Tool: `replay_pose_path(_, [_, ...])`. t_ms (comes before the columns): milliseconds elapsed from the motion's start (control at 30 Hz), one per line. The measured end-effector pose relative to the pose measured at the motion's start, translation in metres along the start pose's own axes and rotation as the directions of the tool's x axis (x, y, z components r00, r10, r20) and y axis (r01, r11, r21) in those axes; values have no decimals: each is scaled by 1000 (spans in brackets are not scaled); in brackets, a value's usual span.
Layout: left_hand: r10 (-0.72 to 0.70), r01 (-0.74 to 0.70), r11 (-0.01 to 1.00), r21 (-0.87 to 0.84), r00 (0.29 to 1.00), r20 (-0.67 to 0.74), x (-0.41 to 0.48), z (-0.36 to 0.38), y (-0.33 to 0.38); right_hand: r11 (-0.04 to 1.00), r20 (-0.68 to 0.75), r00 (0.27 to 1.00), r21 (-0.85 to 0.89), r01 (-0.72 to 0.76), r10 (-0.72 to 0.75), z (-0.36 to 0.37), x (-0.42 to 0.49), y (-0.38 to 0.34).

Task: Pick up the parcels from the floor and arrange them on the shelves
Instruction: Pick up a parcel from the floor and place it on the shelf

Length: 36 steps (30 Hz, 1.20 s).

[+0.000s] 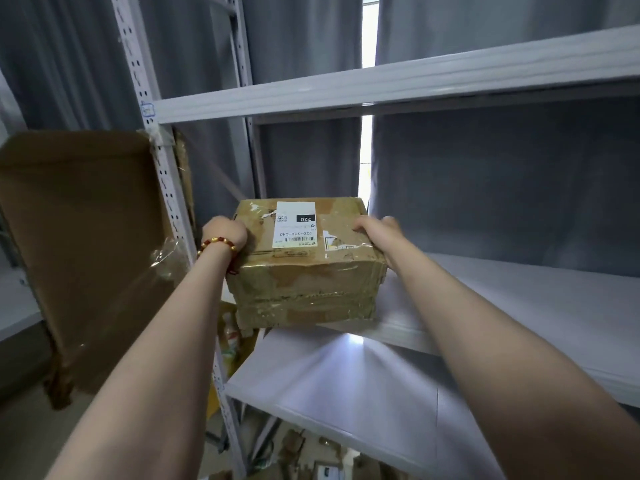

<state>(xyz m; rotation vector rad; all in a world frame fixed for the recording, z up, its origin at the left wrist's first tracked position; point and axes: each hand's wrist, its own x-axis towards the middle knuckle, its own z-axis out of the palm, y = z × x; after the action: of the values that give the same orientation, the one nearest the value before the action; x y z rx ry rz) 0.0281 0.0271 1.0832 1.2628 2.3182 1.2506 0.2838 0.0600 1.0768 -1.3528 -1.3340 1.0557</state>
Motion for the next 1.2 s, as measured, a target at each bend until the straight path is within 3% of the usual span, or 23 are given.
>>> replay_pose_path(333, [49, -19, 992, -122, 968, 248, -23, 115, 64, 994, -213, 972, -13, -107, 101, -104, 26, 36])
replay_pose_path(567, [97, -55, 993, -102, 877, 470, -38, 193, 100, 980, -413, 892, 13, -197, 185, -162, 22, 70])
replay_pose_path(667, [110, -43, 990, -138, 844, 525, -37, 214, 117, 967, -508, 847, -94, -237, 158, -180, 24, 72])
replay_pose_path(767, [128, -19, 982, -190, 804, 581, -38, 233, 132, 903, -689, 724, -284, -322, 41, -187, 24, 77])
replay_pose_path(833, [119, 41, 970, -238, 776, 619, -44, 249, 138, 861, -802, 594, -341, -378, -56, -185, 20, 84])
replay_pose_path(900, [121, 92, 949, -300, 776, 619, -58, 262, 150, 842, -848, 513, -368, -394, -130, -182, 18, 95])
replay_pose_path(1000, [108, 170, 898, -406, 809, 578, -72, 277, 169, 884, -877, 467, -302, -356, -112, -190, 21, 107])
replay_pose_path(1200, [186, 30, 923, -383, 837, 514, -69, 341, 190, 917, -909, 409, -226, -329, -78, -214, 24, 109])
